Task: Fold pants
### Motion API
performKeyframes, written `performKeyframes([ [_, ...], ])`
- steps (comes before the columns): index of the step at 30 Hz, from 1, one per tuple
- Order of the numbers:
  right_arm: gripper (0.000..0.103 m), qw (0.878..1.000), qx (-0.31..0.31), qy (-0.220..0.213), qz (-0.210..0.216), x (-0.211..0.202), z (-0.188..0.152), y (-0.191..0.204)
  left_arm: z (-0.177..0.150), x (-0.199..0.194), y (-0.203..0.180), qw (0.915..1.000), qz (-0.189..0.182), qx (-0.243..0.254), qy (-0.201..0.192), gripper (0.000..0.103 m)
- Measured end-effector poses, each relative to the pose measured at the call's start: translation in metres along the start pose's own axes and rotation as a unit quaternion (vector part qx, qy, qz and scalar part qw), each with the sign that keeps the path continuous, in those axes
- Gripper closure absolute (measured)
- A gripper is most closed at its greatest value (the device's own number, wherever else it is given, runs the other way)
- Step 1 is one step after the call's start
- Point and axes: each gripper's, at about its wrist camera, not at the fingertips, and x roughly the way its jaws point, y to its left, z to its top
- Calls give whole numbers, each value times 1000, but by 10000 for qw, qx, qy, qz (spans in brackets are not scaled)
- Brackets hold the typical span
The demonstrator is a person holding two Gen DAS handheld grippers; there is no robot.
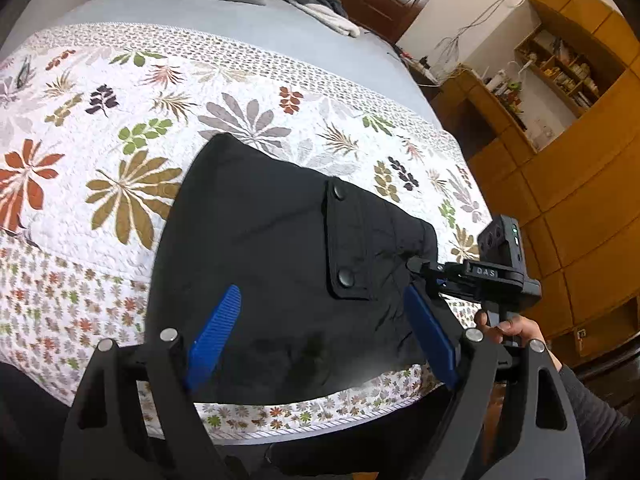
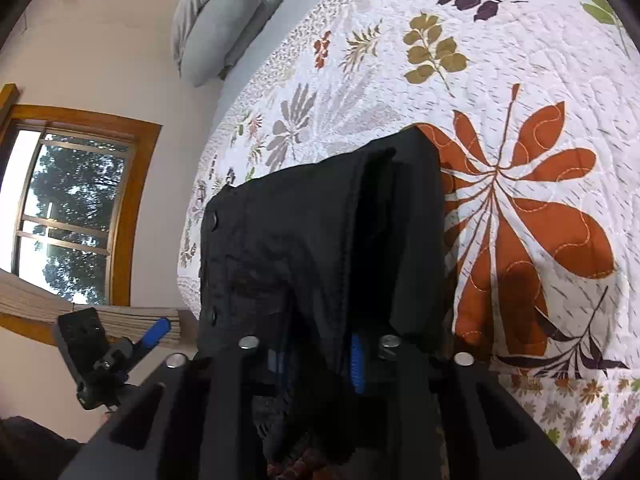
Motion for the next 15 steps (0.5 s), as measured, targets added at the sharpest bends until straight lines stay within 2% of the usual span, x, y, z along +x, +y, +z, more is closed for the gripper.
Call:
performKeyframes([
  [3, 60, 9996, -95, -140, -241, -12, -3, 11, 9, -5, -4, 9996, 247, 129, 31, 19],
  [4, 59, 9992, -116, -211, -314, -14, -3, 12, 11, -7, -5, 9993, 322, 176, 35, 18],
  [8, 58, 9962, -294, -515, -635, -37, -12, 29, 22, -17, -9, 9978, 545, 385, -29, 17],
  [12, 58, 9927, -670, -704, -718, -40, -20, 65, 29, -26, -13, 9966, 649, 480, -141, 17],
  [15, 58, 9926, -835, -640, -600, -28, -27, 78, 31, -32, -14, 9962, 679, 497, -226, 17],
])
